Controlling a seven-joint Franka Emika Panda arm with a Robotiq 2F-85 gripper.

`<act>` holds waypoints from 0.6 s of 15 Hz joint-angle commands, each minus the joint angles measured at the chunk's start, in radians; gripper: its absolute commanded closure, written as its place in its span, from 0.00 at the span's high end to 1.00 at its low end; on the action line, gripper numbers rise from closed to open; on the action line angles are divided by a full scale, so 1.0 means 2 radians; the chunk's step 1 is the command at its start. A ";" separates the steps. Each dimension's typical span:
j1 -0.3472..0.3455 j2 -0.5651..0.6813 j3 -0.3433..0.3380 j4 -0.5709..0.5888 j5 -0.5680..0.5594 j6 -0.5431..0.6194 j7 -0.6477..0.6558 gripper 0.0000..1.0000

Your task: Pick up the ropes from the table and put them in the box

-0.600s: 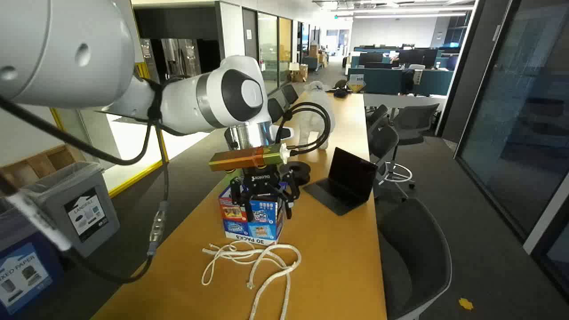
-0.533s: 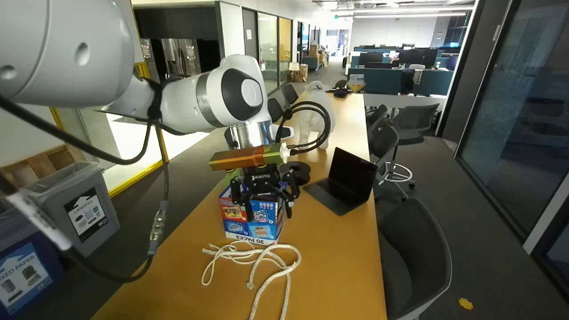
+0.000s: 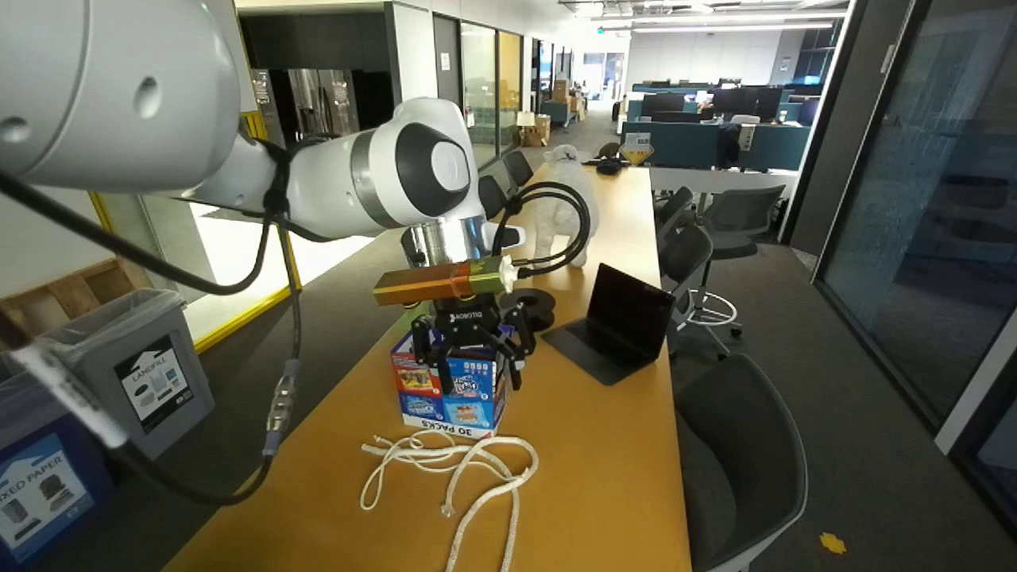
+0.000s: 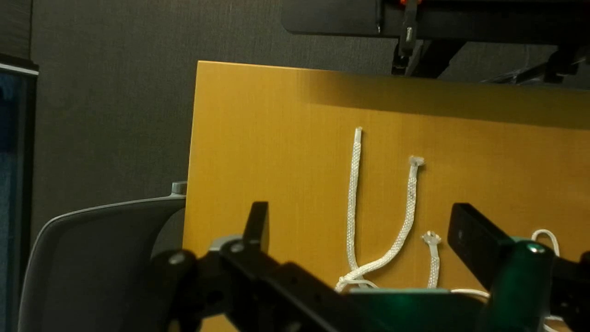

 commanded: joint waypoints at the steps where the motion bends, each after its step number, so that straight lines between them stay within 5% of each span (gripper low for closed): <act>1: 0.012 0.000 -0.005 -0.010 0.027 0.050 0.029 1.00; 9: 0.019 0.056 0.020 -0.066 0.086 0.228 0.183 1.00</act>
